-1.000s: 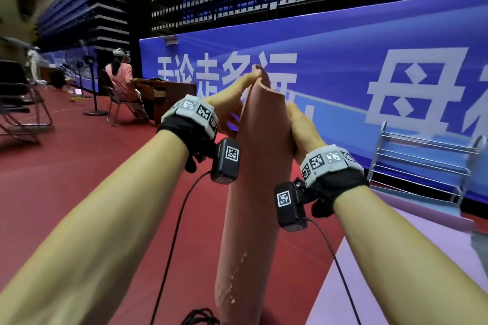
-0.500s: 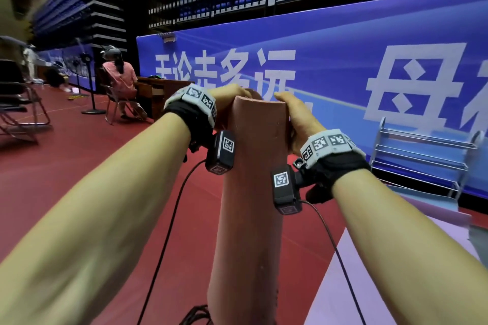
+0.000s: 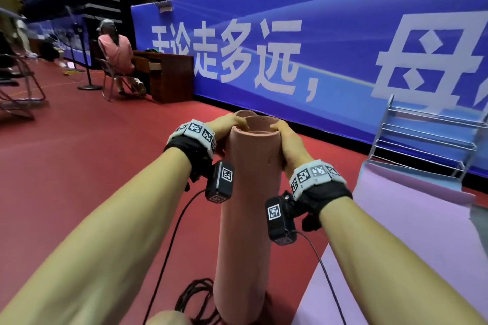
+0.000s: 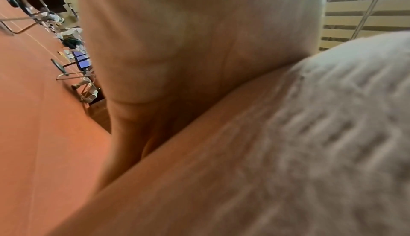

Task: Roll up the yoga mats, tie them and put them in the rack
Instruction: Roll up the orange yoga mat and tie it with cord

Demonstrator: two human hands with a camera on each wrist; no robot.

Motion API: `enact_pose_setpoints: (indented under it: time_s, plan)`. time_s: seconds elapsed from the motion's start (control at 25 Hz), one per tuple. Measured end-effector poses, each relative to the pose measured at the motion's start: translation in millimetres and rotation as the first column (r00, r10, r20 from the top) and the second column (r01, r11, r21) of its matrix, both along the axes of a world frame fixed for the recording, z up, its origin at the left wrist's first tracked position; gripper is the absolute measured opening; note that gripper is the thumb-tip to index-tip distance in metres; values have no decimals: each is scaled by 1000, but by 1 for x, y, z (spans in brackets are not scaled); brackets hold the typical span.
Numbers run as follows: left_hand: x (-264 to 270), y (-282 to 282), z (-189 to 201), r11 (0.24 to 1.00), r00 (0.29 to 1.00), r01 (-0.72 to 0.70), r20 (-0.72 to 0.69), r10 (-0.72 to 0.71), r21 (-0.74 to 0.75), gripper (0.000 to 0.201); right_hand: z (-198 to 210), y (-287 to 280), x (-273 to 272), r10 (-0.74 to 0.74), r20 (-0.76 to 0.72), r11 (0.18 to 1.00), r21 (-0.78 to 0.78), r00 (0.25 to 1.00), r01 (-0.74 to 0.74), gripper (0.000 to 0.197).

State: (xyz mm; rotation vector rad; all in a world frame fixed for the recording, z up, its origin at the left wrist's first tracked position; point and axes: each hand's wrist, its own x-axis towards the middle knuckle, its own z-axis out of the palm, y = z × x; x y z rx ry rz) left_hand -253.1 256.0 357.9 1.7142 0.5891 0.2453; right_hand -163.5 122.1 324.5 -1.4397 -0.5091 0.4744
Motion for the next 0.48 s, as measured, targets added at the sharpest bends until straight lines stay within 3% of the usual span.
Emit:
enact_pose_setpoints:
  time_s: [0.12,0.24,0.32,0.48]
  plan:
    - [9,16,-22,997,999,-18,27,21,-81,14,-27,12,11,-25,11,999,-42,1000,26,40]
    - [19,26,-59,983,1000,23,14,-20,-183,47,-77,19,38,-72,-9,994,-83,997,71,62]
    - [26,24,-76,975,998,54,-2,-56,-217,52,-101,15,47,-71,-65,995,-73,995,66,77]
    - [36,12,-81,978,996,60,-45,-71,-200,58,-91,-8,29,-82,-107,997,-16,991,80,81]
